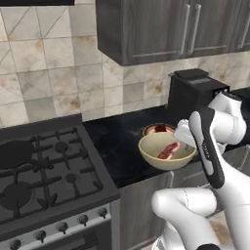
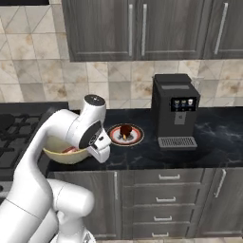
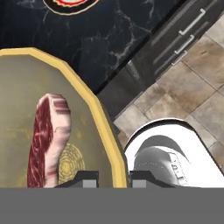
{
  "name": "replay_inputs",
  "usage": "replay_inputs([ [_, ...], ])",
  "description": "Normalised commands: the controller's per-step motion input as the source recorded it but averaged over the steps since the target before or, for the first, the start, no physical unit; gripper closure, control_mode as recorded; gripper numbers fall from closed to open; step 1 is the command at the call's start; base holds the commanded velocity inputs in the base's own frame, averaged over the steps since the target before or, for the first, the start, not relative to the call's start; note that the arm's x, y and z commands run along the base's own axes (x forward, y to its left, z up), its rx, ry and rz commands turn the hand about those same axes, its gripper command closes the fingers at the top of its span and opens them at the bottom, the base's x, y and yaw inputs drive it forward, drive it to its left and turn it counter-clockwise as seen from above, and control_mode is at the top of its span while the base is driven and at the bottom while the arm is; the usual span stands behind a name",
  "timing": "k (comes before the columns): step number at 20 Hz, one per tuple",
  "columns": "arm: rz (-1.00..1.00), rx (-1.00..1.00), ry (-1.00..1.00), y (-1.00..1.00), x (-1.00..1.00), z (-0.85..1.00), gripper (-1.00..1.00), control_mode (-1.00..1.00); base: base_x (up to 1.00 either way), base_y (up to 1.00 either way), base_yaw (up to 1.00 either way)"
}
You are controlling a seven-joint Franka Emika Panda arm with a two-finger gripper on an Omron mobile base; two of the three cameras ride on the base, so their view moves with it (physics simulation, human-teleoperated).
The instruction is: Place one of the steaks on the plate and the other in the bowl. Then place the bowl in the fridge.
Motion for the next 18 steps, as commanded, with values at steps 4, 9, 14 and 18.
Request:
replay_inputs([
  [4, 0.0, 0.0, 0.0, 0.0, 0.0, 0.0, 1.0, 1.0, -0.02, 0.67, -0.6],
  [9, 0.0, 0.0, 0.0, 0.0, 0.0, 0.0, 1.0, 1.0, -0.35, 0.3, -0.73],
  [14, 0.0, 0.0, 0.0, 0.0, 0.0, 0.0, 1.0, 1.0, -0.13, 0.0, -0.89],
  [18, 0.0, 0.0, 0.0, 0.0, 0.0, 0.0, 1.0, 1.0, -0.12, 0.0, -0.88],
])
